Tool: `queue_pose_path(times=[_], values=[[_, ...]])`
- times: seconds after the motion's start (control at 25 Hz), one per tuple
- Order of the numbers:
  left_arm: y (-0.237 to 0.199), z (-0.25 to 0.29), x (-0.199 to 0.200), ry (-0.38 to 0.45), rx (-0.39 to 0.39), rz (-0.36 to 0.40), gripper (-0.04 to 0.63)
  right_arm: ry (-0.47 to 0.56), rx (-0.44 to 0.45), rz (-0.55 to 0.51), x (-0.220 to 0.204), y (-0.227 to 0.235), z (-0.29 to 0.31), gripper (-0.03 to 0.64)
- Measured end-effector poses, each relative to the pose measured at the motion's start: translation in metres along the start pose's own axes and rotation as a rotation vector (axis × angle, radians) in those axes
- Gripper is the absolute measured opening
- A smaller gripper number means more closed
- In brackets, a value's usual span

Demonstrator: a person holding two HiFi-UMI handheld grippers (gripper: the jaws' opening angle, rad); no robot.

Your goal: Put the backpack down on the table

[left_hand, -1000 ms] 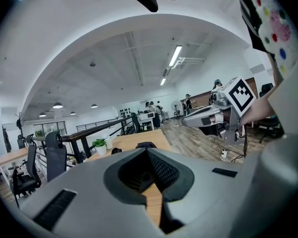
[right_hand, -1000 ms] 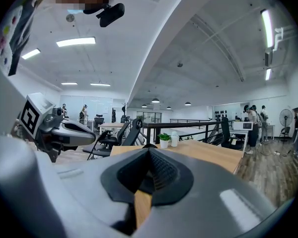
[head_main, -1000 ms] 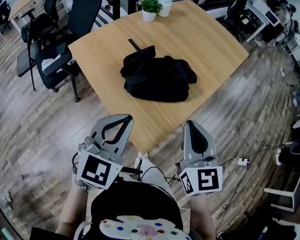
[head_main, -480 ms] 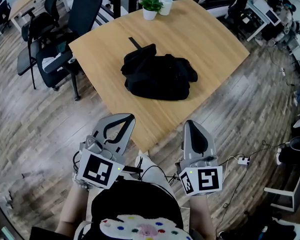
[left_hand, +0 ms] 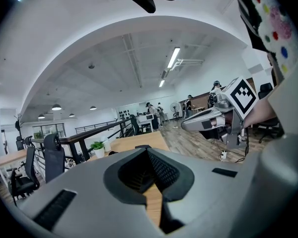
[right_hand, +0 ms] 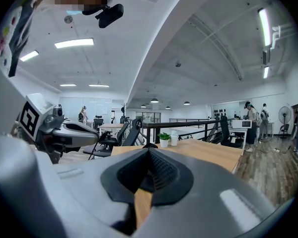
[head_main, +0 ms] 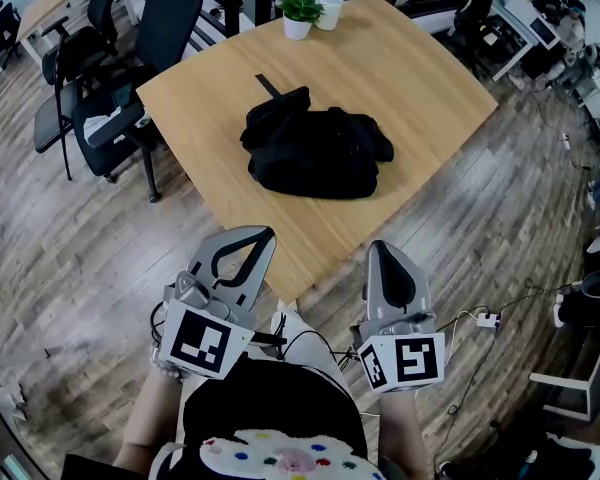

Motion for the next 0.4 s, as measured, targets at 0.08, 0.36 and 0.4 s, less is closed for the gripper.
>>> queue_pose_path(times=[0.08,0.36,0.4], values=[[0.0000,0.0005,0.0000,0.002,0.000,-0.006,0.006,-0.003,0.002,0.000,0.0000,0.0002,0.0004,0.008],[-0.0037,-0.0012,-0.0020,0.012,0.022,-0.054,0.006,-0.007,0.005,0.002,0.0004,0.0000,-0.0002,0.009],[-0.0047,-0.0017,-0.0022,0.012,0.026,-0.059,0.006,-0.007,0.005,0.003,0.0006,-0.0001,-0.0004,0.009]])
Point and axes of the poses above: the fingertips, and each gripper's own axes: z forward along the fingers, y to its right, x out of its top, the point moved 5 cm from there along -z, backward along the fingers, and after that the axes turned 10 degrees about y, right-handed, at the moved point
